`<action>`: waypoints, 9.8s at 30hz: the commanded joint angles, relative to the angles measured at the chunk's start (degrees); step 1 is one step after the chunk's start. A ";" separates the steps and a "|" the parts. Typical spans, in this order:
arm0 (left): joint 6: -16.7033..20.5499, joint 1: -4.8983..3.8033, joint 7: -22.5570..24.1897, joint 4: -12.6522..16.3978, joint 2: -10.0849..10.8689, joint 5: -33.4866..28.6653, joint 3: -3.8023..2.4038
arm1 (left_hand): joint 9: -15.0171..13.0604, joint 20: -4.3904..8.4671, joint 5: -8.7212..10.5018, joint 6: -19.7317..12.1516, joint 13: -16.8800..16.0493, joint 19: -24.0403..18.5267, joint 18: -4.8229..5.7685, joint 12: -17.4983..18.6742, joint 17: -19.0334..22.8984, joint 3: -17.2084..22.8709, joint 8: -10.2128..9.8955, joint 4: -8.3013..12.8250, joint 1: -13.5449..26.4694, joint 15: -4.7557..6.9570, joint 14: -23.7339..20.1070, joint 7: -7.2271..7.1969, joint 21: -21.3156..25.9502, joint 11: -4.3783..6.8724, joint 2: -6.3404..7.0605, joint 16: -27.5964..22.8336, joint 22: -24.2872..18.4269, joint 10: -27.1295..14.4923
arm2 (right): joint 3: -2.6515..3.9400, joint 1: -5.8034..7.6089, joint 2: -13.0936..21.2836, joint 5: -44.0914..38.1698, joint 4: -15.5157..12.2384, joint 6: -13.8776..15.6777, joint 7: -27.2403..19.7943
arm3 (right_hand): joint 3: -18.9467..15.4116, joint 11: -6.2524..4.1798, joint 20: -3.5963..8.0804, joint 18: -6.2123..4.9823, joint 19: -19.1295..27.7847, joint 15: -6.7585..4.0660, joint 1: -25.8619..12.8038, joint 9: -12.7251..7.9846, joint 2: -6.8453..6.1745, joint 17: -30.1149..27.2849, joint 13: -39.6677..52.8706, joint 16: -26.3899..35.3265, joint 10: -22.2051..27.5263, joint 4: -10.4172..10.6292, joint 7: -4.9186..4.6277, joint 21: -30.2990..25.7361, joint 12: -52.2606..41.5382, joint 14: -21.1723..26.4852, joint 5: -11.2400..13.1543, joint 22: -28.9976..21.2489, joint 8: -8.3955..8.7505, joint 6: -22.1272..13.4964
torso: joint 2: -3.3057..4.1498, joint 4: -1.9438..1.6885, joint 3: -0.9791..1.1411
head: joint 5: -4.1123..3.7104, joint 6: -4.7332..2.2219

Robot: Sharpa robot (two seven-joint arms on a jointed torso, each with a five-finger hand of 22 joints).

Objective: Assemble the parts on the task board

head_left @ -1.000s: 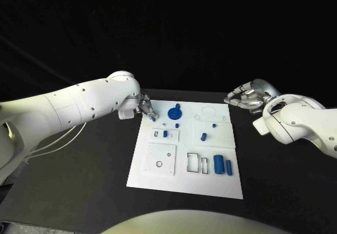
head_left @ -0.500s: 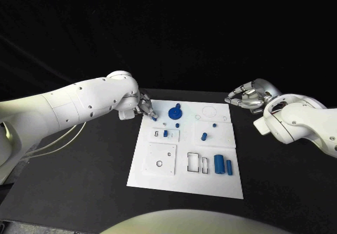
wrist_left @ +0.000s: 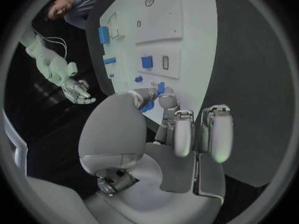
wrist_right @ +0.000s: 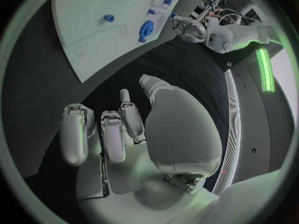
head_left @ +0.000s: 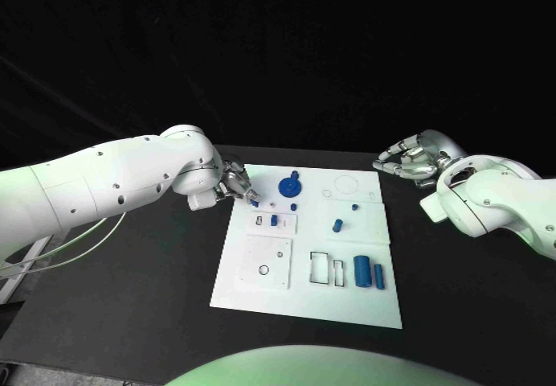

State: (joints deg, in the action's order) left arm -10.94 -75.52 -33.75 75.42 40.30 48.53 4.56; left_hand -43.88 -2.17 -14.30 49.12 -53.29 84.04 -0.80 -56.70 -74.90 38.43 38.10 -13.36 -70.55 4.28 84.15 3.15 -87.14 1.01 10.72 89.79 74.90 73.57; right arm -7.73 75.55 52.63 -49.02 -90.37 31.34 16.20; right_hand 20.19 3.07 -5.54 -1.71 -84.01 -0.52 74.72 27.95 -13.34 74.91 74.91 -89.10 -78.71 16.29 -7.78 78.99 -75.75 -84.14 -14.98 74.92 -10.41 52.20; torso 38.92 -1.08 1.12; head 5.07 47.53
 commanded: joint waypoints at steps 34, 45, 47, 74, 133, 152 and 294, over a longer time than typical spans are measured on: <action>6.14 4.35 1.20 9.03 3.50 9.12 -0.06 | -5.43 0.12 -3.74 0.36 -0.33 4.15 0.03 -0.75 -15.10 8.38 2.03 8.07 2.31 0.23 5.85 -0.69 0.02 0.51 0.61 0.21 13.77 1.14 | 0.00 -0.58 0.26 0.30 -0.14 -0.88 -0.43 | 0.49 -0.08 0.28 -0.98 -0.13 -0.42 -0.76 0.19 0.13 12.84 0.61 0.34 0.20 0.11 0.14 -0.43 0.21 -5.23 -0.11 9.92 -0.39 -0.44 | 0.17 0.16 -0.02 | 0.80 0.08; 4.29 4.36 0.44 9.03 3.54 9.99 -0.06 | -5.42 0.20 -4.22 0.47 -0.51 4.16 0.03 -1.01 -15.10 8.89 2.34 8.54 2.56 0.30 5.85 -0.70 0.00 0.53 0.74 0.21 13.80 1.37 | 0.00 -0.58 0.30 0.30 -0.11 -0.91 -0.41 | 0.49 -0.08 0.28 -0.98 -0.13 -0.42 -0.76 0.19 0.13 12.84 0.61 0.34 0.20 0.11 0.14 -0.43 0.21 -5.23 -0.11 9.92 -0.39 -0.44 | 0.09 0.16 -0.03 | 0.85 0.35; 4.16 4.36 0.41 9.04 3.56 10.10 -0.06 | -5.41 0.21 -4.39 0.51 -0.70 4.18 0.04 -1.22 -15.10 9.02 2.43 8.68 2.65 0.31 5.85 -0.71 -0.03 0.54 0.78 0.21 13.81 1.51 | 0.00 -0.58 0.31 0.30 -0.10 -0.91 -0.41 | 0.49 -0.08 0.28 -0.98 -0.13 -0.42 -0.76 0.19 0.13 12.84 0.61 0.34 0.20 0.11 0.14 -0.43 0.21 -5.23 -0.11 9.92 -0.39 -0.44 | 0.09 0.18 -0.04 | 0.82 0.35; 2.80 4.36 1.02 9.15 3.31 10.02 -0.05 | -5.37 0.25 -4.83 0.62 -0.83 4.15 0.02 -1.42 -15.10 9.30 2.65 8.99 2.94 0.33 5.85 -0.73 0.04 0.56 0.90 0.21 13.79 1.71 | 0.00 -0.59 0.25 0.30 -0.10 -0.87 -0.39 | 0.49 -0.08 0.28 -0.98 -0.13 -0.42 -0.76 0.19 0.13 12.84 0.61 0.34 0.20 0.11 0.14 -0.43 0.21 -5.23 -0.11 9.92 -0.39 -0.44 | 0.11 0.14 -0.04 | 0.83 0.53; 5.45 4.38 -1.05 7.70 2.25 9.87 0.00 | -1.36 1.13 -14.09 2.51 -1.13 4.62 0.19 -3.33 -15.10 -11.97 4.41 -2.53 11.55 1.16 5.85 -1.90 -0.36 1.39 3.46 0.21 14.27 1.46 | 0.00 -0.60 0.34 0.46 -0.09 -0.54 -0.74 | 0.78 -0.07 0.30 -1.07 0.04 -0.43 -1.12 0.45 0.00 12.44 0.40 0.57 0.35 0.04 0.12 -0.91 0.37 -5.12 -0.11 9.76 -0.46 -0.73 | 0.13 0.12 -0.05 | 0.58 0.72; 17.68 4.31 11.48 10.70 4.55 7.29 -2.21 | 0.36 0.33 -14.01 -3.15 8.51 1.41 -1.20 5.50 -14.09 -16.00 2.00 -3.26 9.05 0.14 5.55 0.03 5.93 0.06 3.47 -0.61 12.25 -6.67 | 0.00 -0.65 0.27 0.61 0.15 -0.37 -0.92 | 0.78 -0.07 0.30 -1.07 0.04 -0.43 -1.12 0.45 0.00 12.44 0.40 0.57 0.35 0.04 0.12 -0.91 0.37 -5.12 -0.11 9.76 -0.46 -0.73 | 0.13 0.16 -0.02 | 0.26 0.26; 18.63 6.45 29.22 7.28 -0.15 35.53 -2.31 | 16.83 -3.12 3.61 6.66 42.91 -5.79 -4.05 40.74 8.94 -1.40 -20.87 8.15 -10.65 -3.57 -2.12 3.88 22.76 -4.46 4.13 -12.14 8.65 -8.70 | 0.01 -0.79 -0.33 1.27 0.43 0.28 -2.32 | 1.61 -0.10 0.32 -1.15 0.18 -0.46 -0.94 0.88 0.02 12.14 -0.26 0.78 0.83 -0.21 0.14 -1.38 0.99 -5.04 -0.60 9.63 -0.73 -0.83 | 0.06 0.03 -0.01 | -1.08 0.15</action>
State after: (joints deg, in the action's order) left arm 7.85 -69.00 -5.01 82.32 39.85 85.81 2.31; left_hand -27.02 -5.13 -10.44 55.41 -10.36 77.82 -5.27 -16.14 -65.86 37.05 17.48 -5.50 -81.71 0.70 81.59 7.16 -64.02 -3.38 14.80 77.43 74.91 64.42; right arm -7.73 74.82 52.28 -47.40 -89.90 31.75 14.33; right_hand 21.37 2.97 -5.54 -1.70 -84.01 -0.52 74.27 28.78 -13.34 74.91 74.62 -88.65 -77.98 16.05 -7.56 77.94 -74.71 -84.14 -15.21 74.95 -10.85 51.59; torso 38.98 -1.05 1.09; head 3.93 47.66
